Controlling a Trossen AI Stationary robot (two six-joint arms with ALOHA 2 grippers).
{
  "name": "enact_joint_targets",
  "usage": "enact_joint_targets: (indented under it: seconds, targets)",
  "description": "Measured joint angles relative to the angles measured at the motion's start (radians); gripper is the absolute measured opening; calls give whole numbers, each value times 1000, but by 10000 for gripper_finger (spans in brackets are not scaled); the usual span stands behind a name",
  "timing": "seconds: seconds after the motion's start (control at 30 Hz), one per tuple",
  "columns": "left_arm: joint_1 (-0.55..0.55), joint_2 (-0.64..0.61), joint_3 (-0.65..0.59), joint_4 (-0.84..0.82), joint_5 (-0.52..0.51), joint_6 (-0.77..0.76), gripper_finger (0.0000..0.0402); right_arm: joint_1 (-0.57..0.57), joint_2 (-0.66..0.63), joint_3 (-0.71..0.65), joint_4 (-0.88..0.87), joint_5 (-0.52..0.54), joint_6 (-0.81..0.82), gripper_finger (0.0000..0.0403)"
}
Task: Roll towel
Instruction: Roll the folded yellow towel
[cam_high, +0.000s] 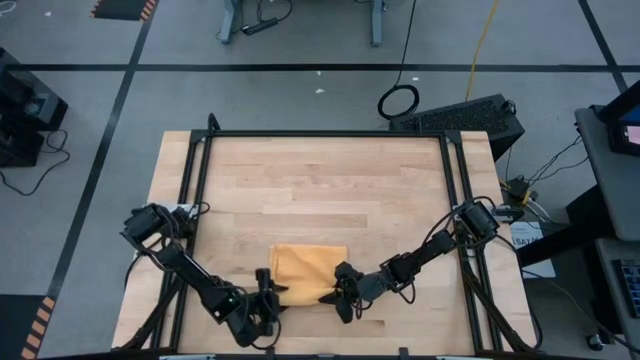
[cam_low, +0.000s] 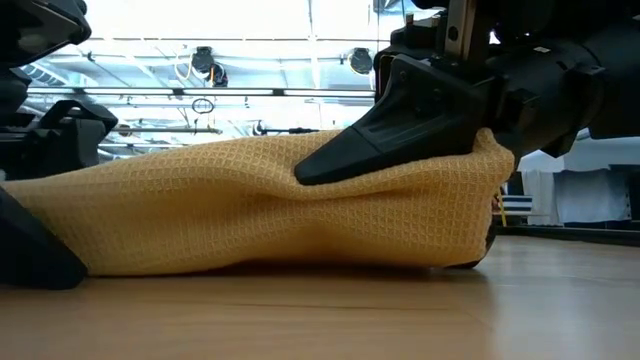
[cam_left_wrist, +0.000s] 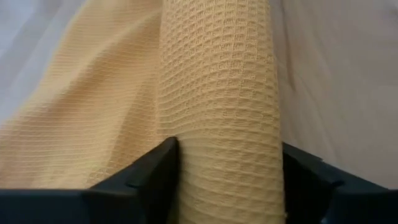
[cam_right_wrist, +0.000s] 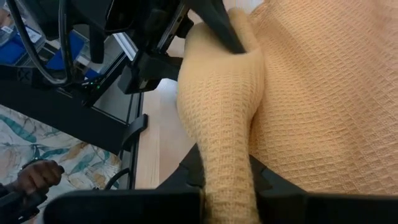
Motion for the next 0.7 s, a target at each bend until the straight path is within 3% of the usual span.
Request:
enact_joint_targets:
  seconds: [0.2, 0.4, 0.5, 0.7]
  targets:
    - [6, -42, -5, -21, 69, 4, 142, 0, 0, 0, -1, -23, -19, 34]
    - [50, -75, -5, -42, 168, -49, 29, 7, -24, -1, -48, -46, -146, 110]
    - [76, -78, -10, -30, 209, -87, 20, 12, -69, -5, -177, -48, -219, 162]
    - [106, -79, -10, -23, 249, -150, 41, 43, -205, -5, -543, -19, -334, 267]
